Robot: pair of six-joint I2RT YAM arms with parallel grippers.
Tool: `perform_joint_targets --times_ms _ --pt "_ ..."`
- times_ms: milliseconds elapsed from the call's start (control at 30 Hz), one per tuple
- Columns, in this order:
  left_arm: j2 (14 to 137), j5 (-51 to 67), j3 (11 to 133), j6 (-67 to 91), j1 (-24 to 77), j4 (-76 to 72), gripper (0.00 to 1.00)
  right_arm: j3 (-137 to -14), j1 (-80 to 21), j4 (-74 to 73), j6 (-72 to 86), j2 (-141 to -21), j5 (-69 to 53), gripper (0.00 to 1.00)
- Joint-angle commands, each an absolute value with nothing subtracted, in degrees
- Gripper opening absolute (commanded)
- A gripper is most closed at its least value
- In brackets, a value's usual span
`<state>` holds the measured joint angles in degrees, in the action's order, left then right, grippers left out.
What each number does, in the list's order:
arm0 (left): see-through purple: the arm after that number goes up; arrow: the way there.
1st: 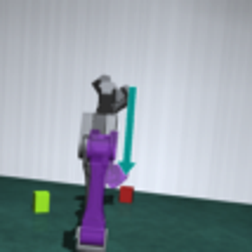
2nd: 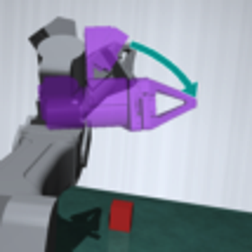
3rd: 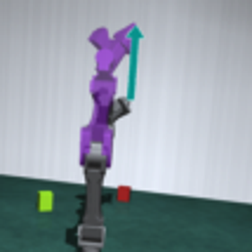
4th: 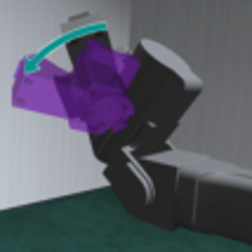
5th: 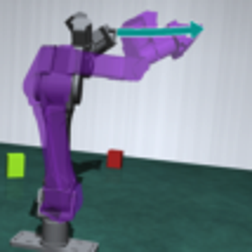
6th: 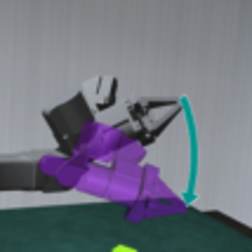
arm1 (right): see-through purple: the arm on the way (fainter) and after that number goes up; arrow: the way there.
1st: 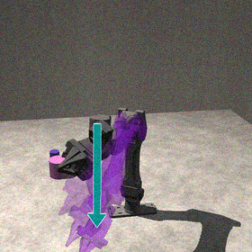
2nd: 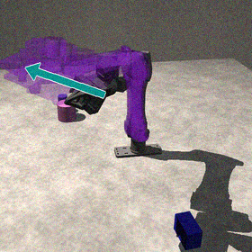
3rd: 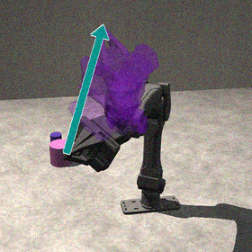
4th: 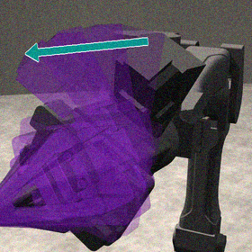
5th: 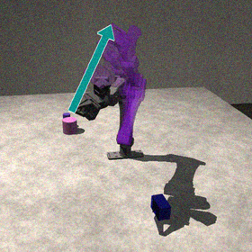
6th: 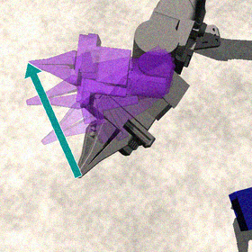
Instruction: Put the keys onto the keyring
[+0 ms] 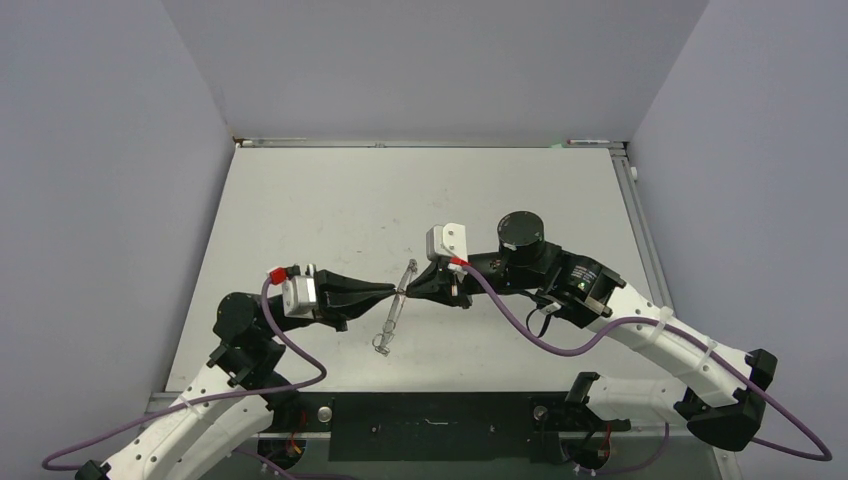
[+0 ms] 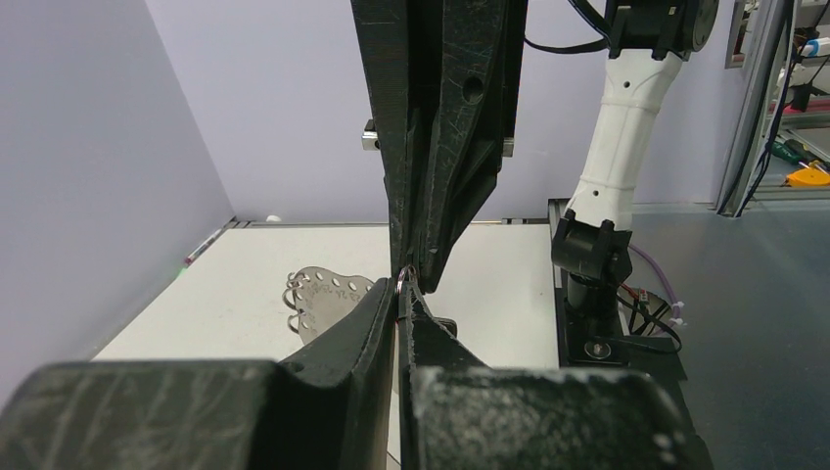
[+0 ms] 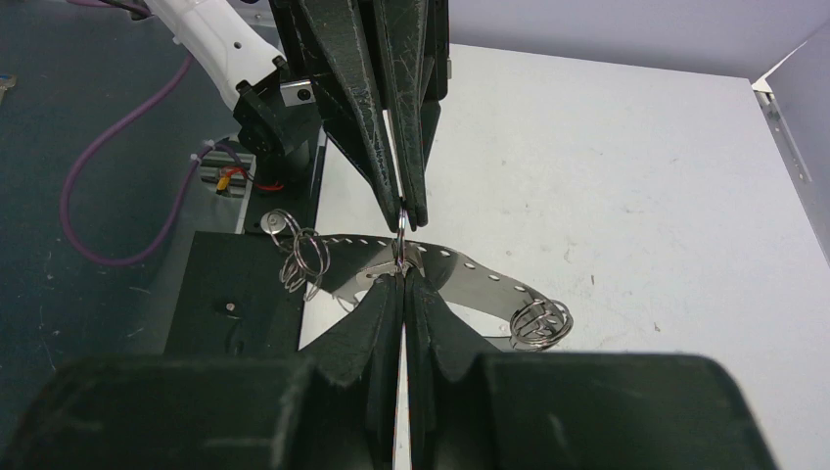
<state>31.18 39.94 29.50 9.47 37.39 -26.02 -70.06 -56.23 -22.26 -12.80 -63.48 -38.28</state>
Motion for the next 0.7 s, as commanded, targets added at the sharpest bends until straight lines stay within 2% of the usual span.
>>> perform_joint_targets --times_ms 0,667 --pt "30.4 40.1 30.0 10.3 37.2 -30.3 0.00 -71.4 -56.1 -19.6 -12.7 -63.9 -40.5 0.05" --pt "30.0 39.9 29.4 11.3 36.9 -32.1 0.00 -69.6 -56.1 -16.4 -11.0 -65.0 -41.2 0.05"
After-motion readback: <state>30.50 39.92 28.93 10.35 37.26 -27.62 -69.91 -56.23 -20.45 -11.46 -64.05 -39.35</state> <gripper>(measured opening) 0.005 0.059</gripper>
